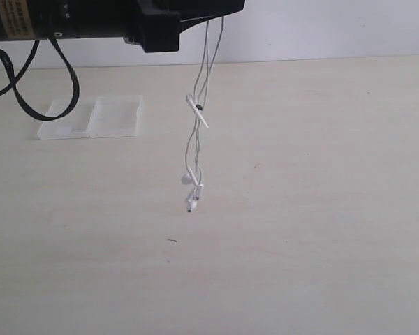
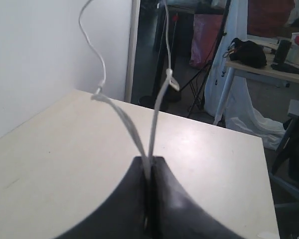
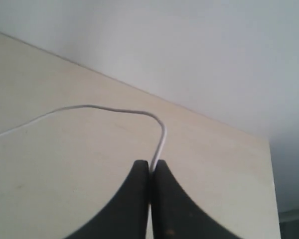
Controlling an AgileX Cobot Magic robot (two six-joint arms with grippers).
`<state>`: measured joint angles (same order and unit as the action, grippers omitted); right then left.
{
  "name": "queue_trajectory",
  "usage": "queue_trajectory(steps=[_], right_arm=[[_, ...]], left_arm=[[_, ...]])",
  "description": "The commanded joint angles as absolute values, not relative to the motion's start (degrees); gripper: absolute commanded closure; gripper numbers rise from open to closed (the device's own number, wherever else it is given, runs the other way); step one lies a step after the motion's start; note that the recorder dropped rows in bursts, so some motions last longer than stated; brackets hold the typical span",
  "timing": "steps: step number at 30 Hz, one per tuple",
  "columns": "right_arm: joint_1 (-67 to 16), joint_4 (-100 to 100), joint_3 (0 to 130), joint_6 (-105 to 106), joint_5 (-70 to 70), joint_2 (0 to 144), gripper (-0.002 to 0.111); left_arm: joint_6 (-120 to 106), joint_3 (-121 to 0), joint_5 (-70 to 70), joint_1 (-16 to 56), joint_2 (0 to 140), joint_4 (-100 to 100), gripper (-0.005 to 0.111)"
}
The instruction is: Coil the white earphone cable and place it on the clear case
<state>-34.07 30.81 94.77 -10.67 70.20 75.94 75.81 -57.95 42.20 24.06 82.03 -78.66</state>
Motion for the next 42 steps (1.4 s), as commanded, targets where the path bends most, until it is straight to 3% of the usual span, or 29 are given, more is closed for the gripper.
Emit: queue_trajectory(steps=[1,12,18,21,23,28,32,35,42], right_arm=[[-33.79,30.52,87.36,-13.27,69.96,75.29,0.108],[-33.79,34.61,71.91,-16.35,69.87,75.29,0.106],[-33.79,30.68,66.84,-14.76,67.57,75.29,0.08],[-33.79,19.77,65.55,-5.63,69.96,75.29,0.053],[-33.91,20.0,65.68,-5.64,69.96,74.08,0.043],[-33.91,23.25,65.68,-8.25,69.96,67.96,0.043],[-33.91,17.63,61.2,-8.14,48.3,58.01,0.044],[-33.91,12.73,50.65,-8.05,31.16,48.36,0.044],[-33.91,1.25,35.41,-3.61,16.3,37.75,0.044]], left_arm=[[77.15,-58.16,42.31,23.9,81.08,-78.59,0.107],[79.76,-58.16,43.48,23.9,80.64,-80.42,0.107],[79.88,-58.16,43.38,23.9,80.64,-80.17,0.107],[79.88,-58.16,43.38,23.9,80.64,-79.77,0.107],[79.88,-58.16,43.38,23.9,80.64,-79.77,0.107],[80.42,-58.16,43.38,23.9,80.64,-80.39,0.107],[81.45,-58.16,43.61,23.9,80.64,-82.68,0.107],[81.45,-58.16,43.25,23.9,80.64,-83.34,0.107],[81.45,-58.16,43.35,23.9,80.64,-83.34,0.107]])
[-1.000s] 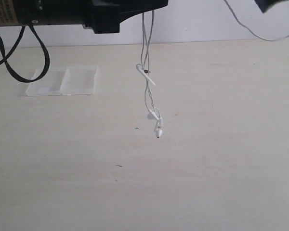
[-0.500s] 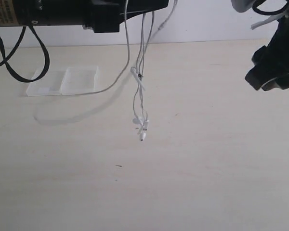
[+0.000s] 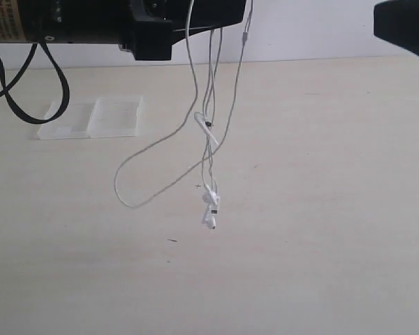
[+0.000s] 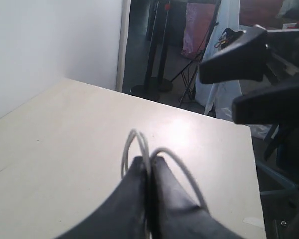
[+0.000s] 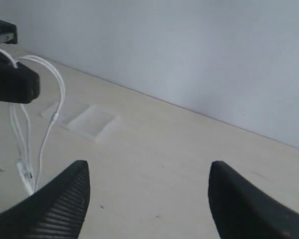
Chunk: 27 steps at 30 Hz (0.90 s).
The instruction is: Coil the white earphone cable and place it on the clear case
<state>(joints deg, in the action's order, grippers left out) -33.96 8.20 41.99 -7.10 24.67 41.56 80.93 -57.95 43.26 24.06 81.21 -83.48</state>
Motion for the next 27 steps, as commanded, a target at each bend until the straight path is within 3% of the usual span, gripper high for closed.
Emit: queue_trajectory(steps=[1,9,13,27], right_arm=[[-33.91,-1.8,33.64,-1.62,14.43,37.16,0.044],[-34.0,-22.44,22.44,15.53,1.26,38.01,0.044],[-34.35,-22.45,21.93,15.28,0.0,37.96,0.044],[-47.84,-13.37,21.84,11.09,-13.9,44.31,0.044]], left_arm=[[81.45,-58.16,43.49,23.9,80.64,-83.34,0.107],[82.69,-58.16,43.71,23.9,80.64,-83.34,0.107],[82.69,-58.16,43.71,23.9,80.64,-83.34,0.107],[82.58,-58.16,42.15,23.9,80.64,-82.7,0.107]])
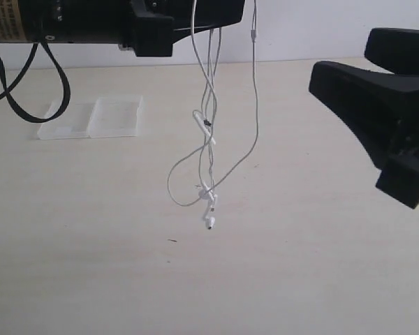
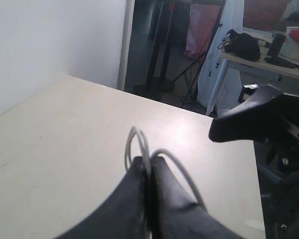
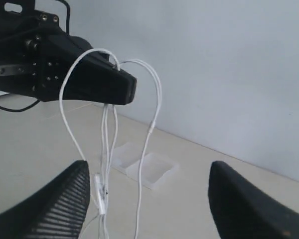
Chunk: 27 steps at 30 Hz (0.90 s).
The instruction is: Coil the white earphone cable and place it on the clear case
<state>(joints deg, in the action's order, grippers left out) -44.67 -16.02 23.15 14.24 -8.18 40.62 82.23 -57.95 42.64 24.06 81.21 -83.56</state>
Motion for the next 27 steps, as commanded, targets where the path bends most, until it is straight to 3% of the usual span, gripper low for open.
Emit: queue_trajectory(steps=[1,7,19,27], right_arm=[[-48.72,-11.97,21.33,9.44,-16.27,45.23,0.044],[-52.62,1.37,19.16,-3.82,-22.01,48.23,0.044],[-52.62,-3.17,18.42,-0.65,-33.11,60.17,0.044],[-52.62,-7.67,18.42,0.33,-31.26,56.73,0.044]], left_arm=[[82.58,-58.16,42.15,23.9,80.64,-82.43,0.107],[82.58,-58.16,41.23,23.9,80.64,-81.83,0.107],[82.46,-58.16,41.25,23.9,80.64,-80.06,0.107],[82.49,-58.16,41.25,23.9,80.64,-80.72,0.107]])
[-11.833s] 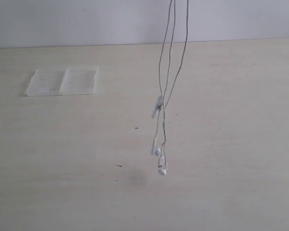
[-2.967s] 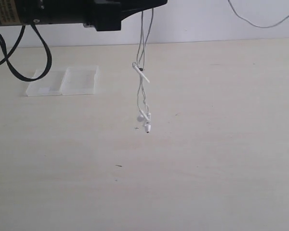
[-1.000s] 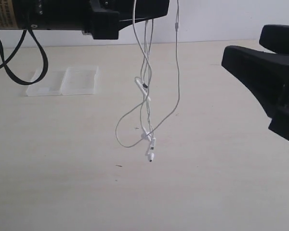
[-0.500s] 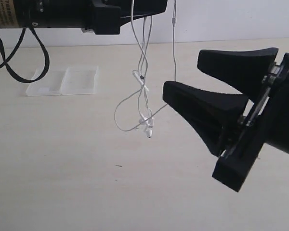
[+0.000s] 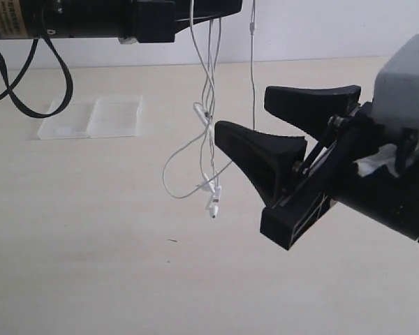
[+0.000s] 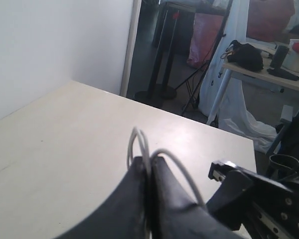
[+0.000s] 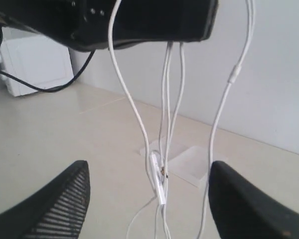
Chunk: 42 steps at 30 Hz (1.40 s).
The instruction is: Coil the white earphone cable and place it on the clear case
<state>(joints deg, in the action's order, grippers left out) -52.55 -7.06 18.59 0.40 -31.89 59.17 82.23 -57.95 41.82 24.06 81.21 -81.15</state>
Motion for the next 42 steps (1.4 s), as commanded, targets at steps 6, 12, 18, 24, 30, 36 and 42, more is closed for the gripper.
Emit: queue_trajectory(steps=[6,12,18,24,30,36,42], right_arm=[[-52.62,-9.33,18.42,1.38,-32.88,56.44,0.044],[-52.62,-9.52,18.42,2.0,-36.97,61.12,0.044],[-52.62,-11.7,18.42,2.95,-39.1,64.55,0.044],[-52.62,-10.27,18.96,1.18,-41.55,67.84,0.044],[-52.62,-9.11,23.24,0.78,-42.46,73.48,0.044],[-52.62,-9.11,25.04,-0.41,-42.22,78.15,0.044],[-52.62,-9.11,25.04,-2.38,-42.37,78.23,0.052]], left_arm=[[82.49,-58.16,41.25,23.9,80.64,-80.3,0.107],[82.49,-58.16,41.87,23.9,80.64,-79.43,0.107],[82.49,-58.16,42.36,23.9,80.64,-78.56,0.107],[82.49,-58.16,43.74,23.9,80.64,-78.14,0.107],[82.6,-58.16,46.82,24.0,80.64,-77.34,0.107],[82.7,-58.16,47.51,24.0,80.64,-77.08,0.107],[82.57,-58.16,46.96,24.0,80.64,-77.08,0.107]])
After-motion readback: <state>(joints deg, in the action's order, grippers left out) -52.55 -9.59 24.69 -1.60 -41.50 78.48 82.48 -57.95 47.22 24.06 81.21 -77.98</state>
